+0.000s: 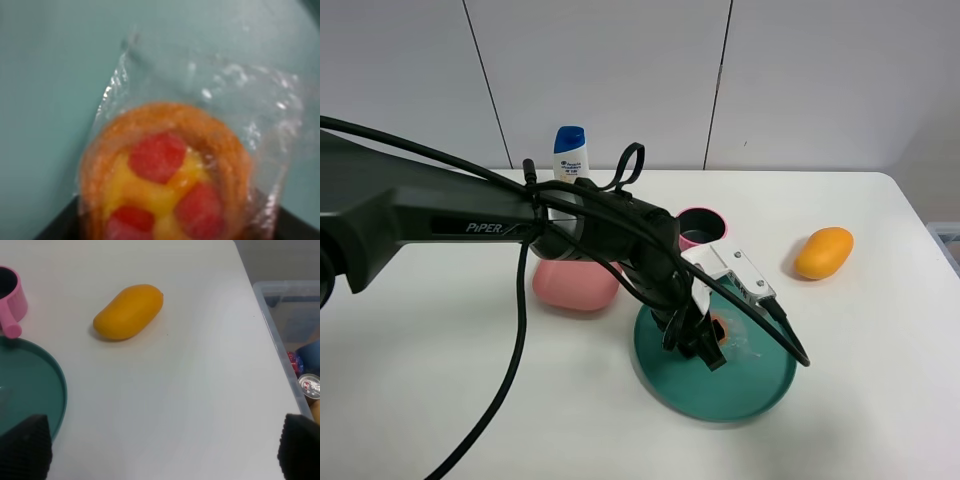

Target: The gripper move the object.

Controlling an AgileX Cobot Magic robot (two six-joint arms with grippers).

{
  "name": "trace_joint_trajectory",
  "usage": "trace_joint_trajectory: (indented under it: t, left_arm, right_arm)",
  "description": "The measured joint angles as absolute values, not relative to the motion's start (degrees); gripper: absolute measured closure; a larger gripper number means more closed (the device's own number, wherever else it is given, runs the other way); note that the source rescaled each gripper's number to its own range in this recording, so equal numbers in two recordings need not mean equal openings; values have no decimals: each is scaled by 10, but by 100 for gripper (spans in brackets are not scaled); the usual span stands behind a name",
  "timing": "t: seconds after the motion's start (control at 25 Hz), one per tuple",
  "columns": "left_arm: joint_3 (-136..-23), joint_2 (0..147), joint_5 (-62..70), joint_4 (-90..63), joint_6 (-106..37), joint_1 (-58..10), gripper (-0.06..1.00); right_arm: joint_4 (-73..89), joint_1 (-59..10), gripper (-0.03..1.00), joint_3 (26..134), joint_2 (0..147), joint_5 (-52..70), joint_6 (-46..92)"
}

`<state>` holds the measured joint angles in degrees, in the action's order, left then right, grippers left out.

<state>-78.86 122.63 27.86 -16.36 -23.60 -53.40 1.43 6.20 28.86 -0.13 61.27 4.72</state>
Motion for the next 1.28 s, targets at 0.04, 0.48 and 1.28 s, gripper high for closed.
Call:
trace_joint_trajectory:
  t: [0.04, 0.48, 1.28]
  left_arm:
    - [-789, 1226, 276, -164, -228, -534, 55]
    - [-789, 1221, 271, -164, -205, -534, 32]
    - [-789, 878, 244, -109, -162, -529, 48]
  right_arm:
    - [14, 62, -3, 289, -1, 613, 47]
    - [14, 62, -3, 289, -1, 613, 47]
    - [14, 62, -3, 289, -1, 613, 47]
